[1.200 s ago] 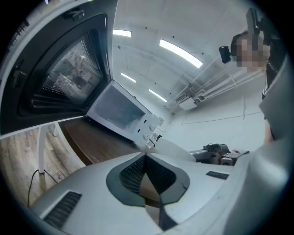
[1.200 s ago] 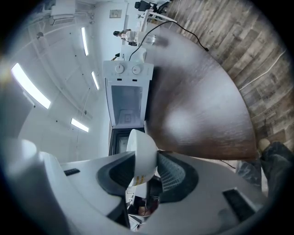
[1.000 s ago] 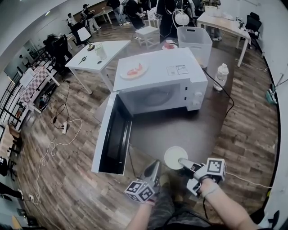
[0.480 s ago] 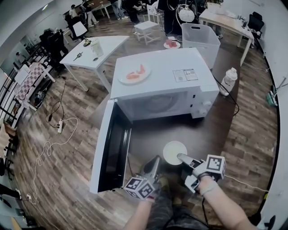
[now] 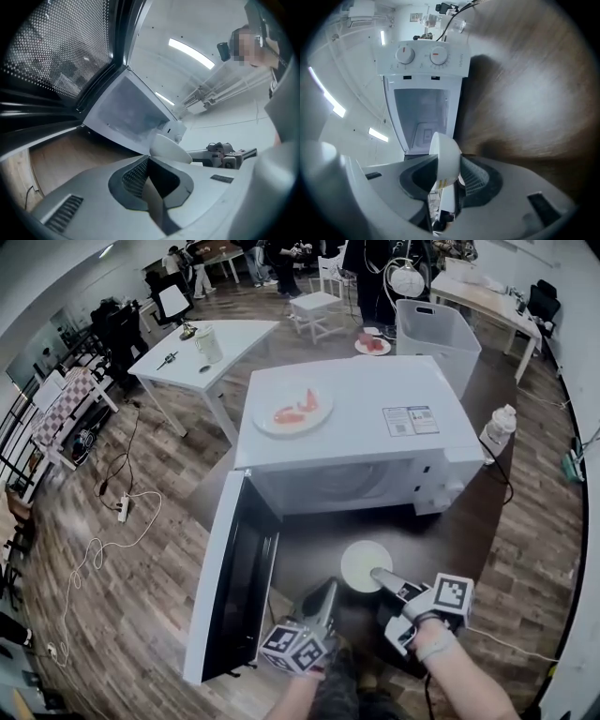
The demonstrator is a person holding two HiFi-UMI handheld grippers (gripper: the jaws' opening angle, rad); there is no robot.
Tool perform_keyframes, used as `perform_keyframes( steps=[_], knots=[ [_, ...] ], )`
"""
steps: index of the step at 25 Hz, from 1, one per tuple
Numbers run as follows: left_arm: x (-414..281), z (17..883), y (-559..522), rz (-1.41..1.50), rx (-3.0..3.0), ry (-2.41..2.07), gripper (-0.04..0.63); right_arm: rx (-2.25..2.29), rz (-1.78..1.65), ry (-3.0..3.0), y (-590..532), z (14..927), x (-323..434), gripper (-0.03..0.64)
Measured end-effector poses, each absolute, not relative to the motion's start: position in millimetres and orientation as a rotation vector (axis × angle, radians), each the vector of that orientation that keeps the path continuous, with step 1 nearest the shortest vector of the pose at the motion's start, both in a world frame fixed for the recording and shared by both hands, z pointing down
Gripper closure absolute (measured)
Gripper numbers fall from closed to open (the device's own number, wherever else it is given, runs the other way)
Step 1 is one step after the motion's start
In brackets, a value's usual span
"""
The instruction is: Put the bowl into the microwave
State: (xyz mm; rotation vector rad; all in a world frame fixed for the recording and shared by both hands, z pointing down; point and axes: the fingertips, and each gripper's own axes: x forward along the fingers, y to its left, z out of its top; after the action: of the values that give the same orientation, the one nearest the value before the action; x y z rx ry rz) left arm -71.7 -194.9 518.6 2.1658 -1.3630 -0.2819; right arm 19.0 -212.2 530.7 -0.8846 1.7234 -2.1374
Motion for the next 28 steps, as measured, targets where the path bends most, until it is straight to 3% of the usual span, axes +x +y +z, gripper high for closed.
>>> perform_keyframes(
  steps=[28],
  knots=[
    [-80.0, 497.3, -297.2, -0.006, 2.369, -1.558, 0.588, -0.987, -1.953, 1.798, -338.7, 513.4, -21.3, 0.476]
  ],
)
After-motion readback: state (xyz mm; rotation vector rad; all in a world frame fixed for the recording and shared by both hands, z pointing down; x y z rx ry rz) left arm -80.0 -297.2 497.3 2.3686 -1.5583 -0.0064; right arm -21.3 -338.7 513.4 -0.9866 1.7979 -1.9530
